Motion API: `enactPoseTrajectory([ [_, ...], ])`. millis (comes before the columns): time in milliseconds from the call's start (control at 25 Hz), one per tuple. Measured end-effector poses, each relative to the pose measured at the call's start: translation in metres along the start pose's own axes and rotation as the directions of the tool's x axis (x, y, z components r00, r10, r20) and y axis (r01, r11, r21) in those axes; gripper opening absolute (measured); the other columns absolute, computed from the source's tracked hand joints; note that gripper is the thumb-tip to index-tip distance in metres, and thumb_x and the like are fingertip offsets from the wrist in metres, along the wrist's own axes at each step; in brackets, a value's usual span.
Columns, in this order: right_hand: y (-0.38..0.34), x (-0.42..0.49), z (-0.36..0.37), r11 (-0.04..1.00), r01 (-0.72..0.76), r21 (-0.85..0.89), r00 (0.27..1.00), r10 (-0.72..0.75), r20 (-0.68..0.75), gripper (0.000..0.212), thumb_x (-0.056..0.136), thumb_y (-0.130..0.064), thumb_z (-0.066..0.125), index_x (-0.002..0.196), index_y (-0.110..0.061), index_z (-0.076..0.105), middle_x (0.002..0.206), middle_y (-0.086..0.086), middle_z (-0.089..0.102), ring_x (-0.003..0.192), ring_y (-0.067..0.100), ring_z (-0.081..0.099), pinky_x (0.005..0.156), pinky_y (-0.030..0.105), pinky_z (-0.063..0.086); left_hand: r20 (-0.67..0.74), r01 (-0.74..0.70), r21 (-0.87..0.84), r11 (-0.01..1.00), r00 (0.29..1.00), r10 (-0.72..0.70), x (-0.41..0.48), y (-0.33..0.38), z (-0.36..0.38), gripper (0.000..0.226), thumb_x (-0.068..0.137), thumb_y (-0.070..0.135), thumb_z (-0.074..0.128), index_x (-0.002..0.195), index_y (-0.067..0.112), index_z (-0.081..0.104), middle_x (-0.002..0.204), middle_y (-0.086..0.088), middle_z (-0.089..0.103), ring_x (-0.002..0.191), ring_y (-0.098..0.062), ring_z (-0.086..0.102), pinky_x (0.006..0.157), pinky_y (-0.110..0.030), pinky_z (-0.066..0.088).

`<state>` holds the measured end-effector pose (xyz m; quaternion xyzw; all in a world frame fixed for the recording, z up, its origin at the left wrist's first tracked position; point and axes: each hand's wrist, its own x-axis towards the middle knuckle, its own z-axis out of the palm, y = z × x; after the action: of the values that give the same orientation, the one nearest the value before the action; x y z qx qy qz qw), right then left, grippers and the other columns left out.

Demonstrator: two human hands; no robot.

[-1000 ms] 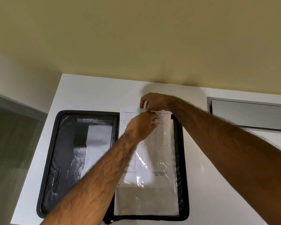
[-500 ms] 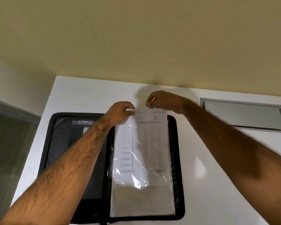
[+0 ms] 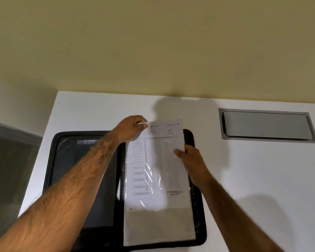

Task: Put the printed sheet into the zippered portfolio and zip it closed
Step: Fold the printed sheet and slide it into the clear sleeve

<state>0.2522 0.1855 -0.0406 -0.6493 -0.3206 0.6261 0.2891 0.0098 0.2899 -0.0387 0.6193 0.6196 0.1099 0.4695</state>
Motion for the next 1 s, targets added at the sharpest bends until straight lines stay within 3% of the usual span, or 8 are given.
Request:
enactPoseTrajectory([
  [120,-0.005,0.006,0.005,1.0,0.007,-0.017,0.998,-0.008,-0.066,0.015,0.093,-0.015,0.06,0.093,-0.023,0.073,0.097,0.011,0.077,0.086,0.027,0.073,0.082,0.045,0.058,0.048,-0.03,0.093,0.995,0.999,0.026,-0.005,0.005,0.007,0.041,0.102,0.049,0.041,0.121,0.023,0.067,0.124,0.004,0.064,0.116,-0.015,0.058,0.106,-0.038,0.042],
  [240,-0.006,0.011,0.004,0.999,-0.004,-0.04,0.998,0.001,-0.063,0.014,0.093,-0.018,0.061,0.092,-0.024,0.073,0.098,0.013,0.076,0.087,0.032,0.073,0.081,0.049,0.057,0.125,-0.034,0.097,0.995,0.992,0.022,-0.013,0.009,0.017,0.052,0.103,0.052,0.034,0.138,0.022,0.059,0.14,0.004,0.059,0.131,-0.015,0.052,0.116,-0.038,0.034],
  [320,-0.008,0.013,0.006,0.999,0.008,-0.031,0.998,-0.009,-0.06,0.015,0.094,-0.018,0.06,0.094,-0.025,0.073,0.098,0.008,0.076,0.092,0.03,0.073,0.086,0.051,0.058,0.154,-0.045,0.134,0.99,0.988,0.024,-0.017,0.008,0.024,0.055,0.102,0.054,0.032,0.136,0.021,0.06,0.138,0.003,0.061,0.128,-0.016,0.054,0.115,-0.038,0.036],
  [440,-0.011,0.016,0.012,1.0,0.013,-0.028,0.997,-0.015,-0.077,0.015,0.096,-0.017,0.058,0.1,-0.02,0.072,0.099,0.004,0.075,0.094,0.024,0.072,0.086,0.042,0.059,0.145,-0.129,0.257,0.958,0.985,0.094,-0.022,0.002,0.032,0.06,0.096,0.064,0.03,0.117,0.025,0.07,0.112,0.002,0.065,0.104,-0.017,0.059,0.099,-0.043,0.048],
  [560,-0.012,0.016,0.015,1.0,0.009,-0.001,0.996,-0.009,-0.083,0.017,0.097,-0.016,0.056,0.103,-0.014,0.072,0.099,0.006,0.076,0.094,0.022,0.072,0.08,0.034,0.059,0.148,-0.162,0.355,0.921,0.982,0.116,-0.032,-0.002,0.039,0.047,0.097,0.053,0.047,0.13,0.023,0.063,0.108,0.002,0.058,0.101,-0.015,0.054,0.094,-0.039,0.049],
  [800,-0.013,0.014,0.017,1.0,0.016,0.022,0.996,-0.014,-0.083,0.016,0.097,-0.016,0.057,0.097,-0.013,0.073,0.098,0.01,0.076,0.093,0.024,0.072,0.083,0.039,0.059,-0.107,-0.195,0.203,0.96,0.97,0.219,-0.047,0.0,0.052,0.033,0.094,0.031,0.063,0.127,0.025,0.062,0.12,0.007,0.055,0.105,-0.01,0.06,0.092,-0.03,0.053],
  [1000,-0.011,0.013,0.015,0.999,0.016,0.047,0.996,-0.011,-0.091,0.015,0.097,-0.016,0.057,0.096,-0.013,0.072,0.098,0.011,0.075,0.092,0.025,0.072,0.082,0.038,0.059,-0.167,-0.194,0.236,0.952,0.957,0.236,-0.051,0.0,0.058,0.029,0.094,0.031,0.063,0.122,0.022,0.063,0.115,0.007,0.063,0.103,-0.007,0.06,0.09,-0.03,0.054],
])
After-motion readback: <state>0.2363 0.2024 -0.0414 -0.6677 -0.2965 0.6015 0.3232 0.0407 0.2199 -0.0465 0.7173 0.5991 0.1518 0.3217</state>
